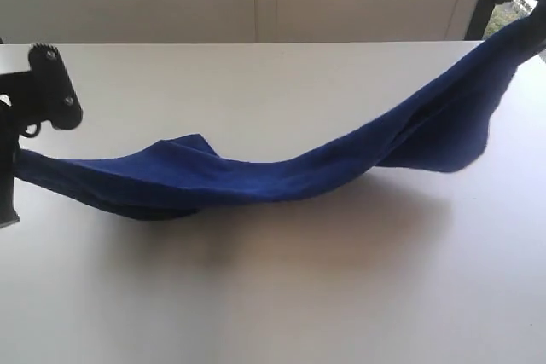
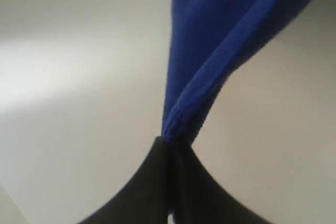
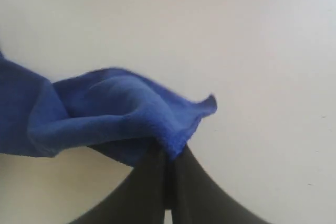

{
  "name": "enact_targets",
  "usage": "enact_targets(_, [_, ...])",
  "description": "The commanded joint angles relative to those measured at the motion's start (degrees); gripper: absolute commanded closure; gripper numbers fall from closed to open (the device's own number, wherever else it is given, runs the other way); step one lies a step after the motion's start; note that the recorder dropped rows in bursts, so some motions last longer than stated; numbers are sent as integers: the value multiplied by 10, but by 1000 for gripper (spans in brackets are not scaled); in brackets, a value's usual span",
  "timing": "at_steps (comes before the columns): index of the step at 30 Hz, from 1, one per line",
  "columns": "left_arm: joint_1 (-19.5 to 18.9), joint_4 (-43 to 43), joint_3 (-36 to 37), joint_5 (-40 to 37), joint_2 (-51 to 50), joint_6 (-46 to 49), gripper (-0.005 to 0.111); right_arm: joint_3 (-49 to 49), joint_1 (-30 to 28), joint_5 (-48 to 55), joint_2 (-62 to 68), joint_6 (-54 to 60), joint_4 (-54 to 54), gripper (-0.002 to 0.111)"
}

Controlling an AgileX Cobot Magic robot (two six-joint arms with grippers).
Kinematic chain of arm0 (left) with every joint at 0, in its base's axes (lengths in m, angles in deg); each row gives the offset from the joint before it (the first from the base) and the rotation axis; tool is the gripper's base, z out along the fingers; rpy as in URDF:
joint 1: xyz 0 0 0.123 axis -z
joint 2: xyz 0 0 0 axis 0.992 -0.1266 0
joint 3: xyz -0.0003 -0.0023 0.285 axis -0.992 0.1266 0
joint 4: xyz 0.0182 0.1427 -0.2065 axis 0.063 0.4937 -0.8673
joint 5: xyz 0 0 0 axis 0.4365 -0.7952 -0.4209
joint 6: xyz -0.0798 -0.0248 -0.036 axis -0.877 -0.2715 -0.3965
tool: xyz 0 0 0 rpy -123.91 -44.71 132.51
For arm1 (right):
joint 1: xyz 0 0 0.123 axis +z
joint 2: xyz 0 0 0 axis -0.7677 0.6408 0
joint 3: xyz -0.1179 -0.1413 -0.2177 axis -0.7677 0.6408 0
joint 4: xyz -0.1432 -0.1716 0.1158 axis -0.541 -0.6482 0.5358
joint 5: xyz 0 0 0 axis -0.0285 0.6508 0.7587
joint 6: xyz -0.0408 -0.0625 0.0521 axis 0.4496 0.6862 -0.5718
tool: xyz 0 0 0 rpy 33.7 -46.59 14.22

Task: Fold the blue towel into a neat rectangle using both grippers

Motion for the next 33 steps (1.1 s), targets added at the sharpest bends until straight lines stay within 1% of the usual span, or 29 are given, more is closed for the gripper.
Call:
enact_targets(1, [4,20,-1,-14,74,-11,107,1,-24,14,-51,3,-23,108])
enact_targets(6, [4,85,-1,-15,146,-73,107,1,-25,24,-90,2,-23,108])
enact_targets(10, [4,144,-1,-15,193,-150,107,1,-28,39,-112,-18,-27,108])
enact_targets(16, [4,142,-1,-44,228,-158,107,1,-28,85,-140,-31,-28,108])
enact_targets(18, [4,129,-1,-53,243,-153,107,1,-28,85,-157,-34,-35,108])
enact_targets(20, [4,96,-1,-53,257,-127,107,1,-28,85,-174,-36,-35,108])
enact_targets(27, [4,-84,-1,-80,285,-2,107,29,-28,85,-266,-45,-36,108])
enact_targets(29, [4,-107,8,-57,278,17,107,54,-28,85,-276,-45,-36,108])
enact_targets(33, [4,-100,37,0,240,8,107,123,-28,85,-264,-45,-36,108])
